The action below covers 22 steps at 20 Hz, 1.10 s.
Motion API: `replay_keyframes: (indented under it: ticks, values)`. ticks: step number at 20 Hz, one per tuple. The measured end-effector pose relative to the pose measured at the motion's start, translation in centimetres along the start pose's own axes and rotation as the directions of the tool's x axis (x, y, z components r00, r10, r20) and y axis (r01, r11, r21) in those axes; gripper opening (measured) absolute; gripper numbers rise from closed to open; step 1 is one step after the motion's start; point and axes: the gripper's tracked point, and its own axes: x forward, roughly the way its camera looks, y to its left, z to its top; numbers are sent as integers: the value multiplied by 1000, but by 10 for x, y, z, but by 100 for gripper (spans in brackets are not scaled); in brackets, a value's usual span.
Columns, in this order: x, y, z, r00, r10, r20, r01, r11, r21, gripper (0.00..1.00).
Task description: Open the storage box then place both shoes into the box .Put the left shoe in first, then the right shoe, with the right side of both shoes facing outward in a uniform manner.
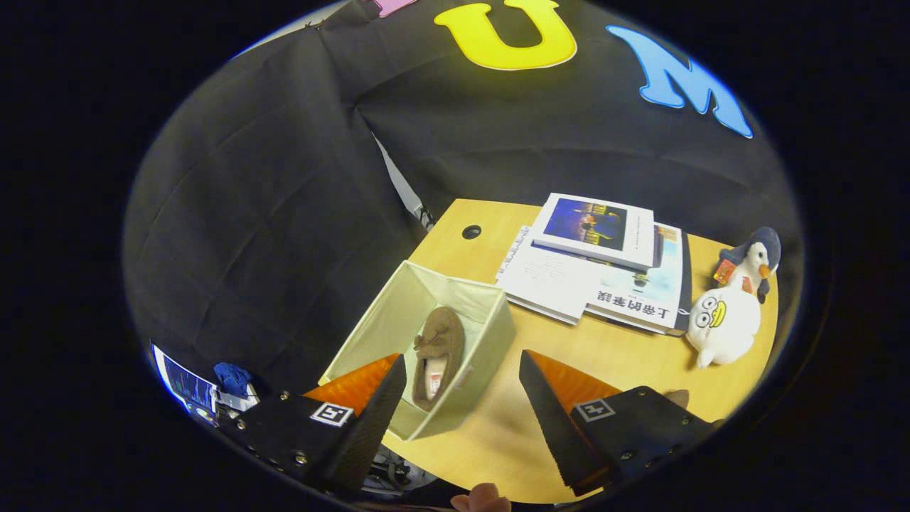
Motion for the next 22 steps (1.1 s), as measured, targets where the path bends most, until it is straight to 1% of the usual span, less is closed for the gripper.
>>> replay_keyframes:
  ticks: [2,4,8,12,16,20,22]
  values:
    - [-20,-25,-12,999,-28,17,28,1000,1,98]
    - [-36,-54,-27,997,-72,19,71,997,14,97]
    - [-68,-101,-58,990,-143,11,142,986,85,98]
    - [-93,-158,-86,972,-237,-6,235,962,136,98]
    - [-110,-202,-119,954,-298,-34,299,933,203,98]
    - [-118,-234,-144,947,-319,-40,317,909,271,98]
    - [-118,-247,-160,944,-324,-56,327,905,272,98]
